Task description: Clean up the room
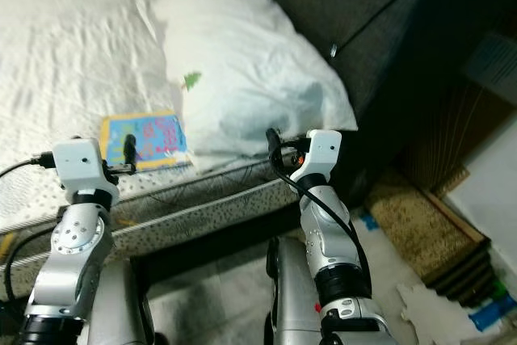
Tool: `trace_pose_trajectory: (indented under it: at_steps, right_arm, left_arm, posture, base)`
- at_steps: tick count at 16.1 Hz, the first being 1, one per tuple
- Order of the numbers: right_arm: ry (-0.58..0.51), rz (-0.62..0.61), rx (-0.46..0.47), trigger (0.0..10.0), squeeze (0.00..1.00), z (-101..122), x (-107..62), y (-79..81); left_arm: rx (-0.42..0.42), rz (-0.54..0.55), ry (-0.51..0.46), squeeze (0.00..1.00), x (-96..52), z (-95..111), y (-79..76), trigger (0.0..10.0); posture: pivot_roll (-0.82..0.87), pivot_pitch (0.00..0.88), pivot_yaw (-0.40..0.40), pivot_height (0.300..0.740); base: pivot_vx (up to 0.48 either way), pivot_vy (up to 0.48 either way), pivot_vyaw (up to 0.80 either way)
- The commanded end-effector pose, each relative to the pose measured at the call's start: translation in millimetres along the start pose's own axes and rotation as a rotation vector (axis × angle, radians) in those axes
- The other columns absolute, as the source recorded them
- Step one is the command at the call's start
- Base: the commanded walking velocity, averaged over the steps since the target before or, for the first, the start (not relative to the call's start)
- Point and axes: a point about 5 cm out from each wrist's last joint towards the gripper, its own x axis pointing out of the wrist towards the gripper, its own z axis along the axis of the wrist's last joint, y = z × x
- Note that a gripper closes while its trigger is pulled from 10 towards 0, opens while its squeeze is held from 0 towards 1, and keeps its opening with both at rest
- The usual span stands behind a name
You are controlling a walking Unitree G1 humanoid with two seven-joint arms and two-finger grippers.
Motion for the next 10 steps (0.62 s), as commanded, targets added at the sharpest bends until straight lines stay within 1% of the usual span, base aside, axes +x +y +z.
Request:
trace_pose_trajectory:
  at_steps: [1, 2, 3, 4, 5, 7, 8, 9, 10]
  right_arm:
    - [-0.05, 0.008, -0.013, 10.0, 0.0, 13, 5.9, 0.3]
    - [-0.066, 0.006, -0.013, 10.0, 0.0, 18, 8.4, -1.3]
    - [-0.072, 0.004, -0.014, 10.0, 0.0, 20, 9.5, -2.0]
    - [-0.076, 0.003, -0.007, 10.0, 0.0, 22, 12.2, -1.8]
    - [-0.08, 0.004, -0.004, 10.0, 0.0, 23, 13.6, -0.8]
    - [-0.101, 0.023, 0.002, 10.0, 0.0, 29, 19.0, 6.6]
    - [-0.109, 0.036, -0.001, 10.0, 0.0, 30, 20.1, 9.6]
    - [-0.116, 0.042, -0.001, 10.0, 0.0, 32, 20.6, 10.2]
    - [-0.117, 0.041, 0.0, 10.0, 0.0, 33, 20.6, 9.7]
  left_arm:
    - [0.098, -0.01, -0.024, 0.0, -0.1, -4, 2.2, 10.0]
    - [0.123, -0.037, -0.054, 0.0, -0.6, -5, 3.8, 10.0]
    - [0.126, -0.051, -0.064, 0.0, -0.3, -5, 4.4, 10.0]
    - [0.099, -0.104, -0.09, 0.0, 3.5, -2, 2.0, 10.0]
    - [0.084, -0.109, -0.1, 0.0, 6.2, 0, 0.5, 10.0]
    - [0.076, -0.094, -0.139, 0.0, 17.5, 7, -2.2, 10.0]
    - [0.093, -0.053, -0.15, 0.0, 20.4, 10, -0.6, 10.0]
    - [0.106, -0.025, -0.158, 0.0, 21.4, 11, 1.0, 10.0]
    - [0.084, -0.036, -0.158, 0.0, 20.6, 11, 1.3, 10.0]
  posture:
    - [-0.03, 0.0, -0.01, 0.484]
    - [-0.03, 0.0, -0.004, 0.493]
    - [-0.03, 0.0, -0.001, 0.502]
    - [-0.03, 0.0, 0.002, 0.516]
    - [-0.03, 0.0, 0.002, 0.521]
    - [-0.03, 0.0, -0.001, 0.545]
    - [-0.02, 0.0, -0.001, 0.554]
    - [-0.02, 0.0, -0.002, 0.564]
    - [-0.02, 0.0, -0.002, 0.569]
  base:
    - [0.0, 0.0, 0.0]
    - [0.0, 0.0, 0.0]
    - [0.0, 0.0, 0.0]
    - [0.0, 0.0, 0.0]
    - [0.0, 0.0, 0.0]
    - [0.0, 0.0, 0.0]
    - [0.0, 0.0, 0.0]
    - [0.0, 0.0, 0.0]
    - [0.0, 0.0, 0.0]
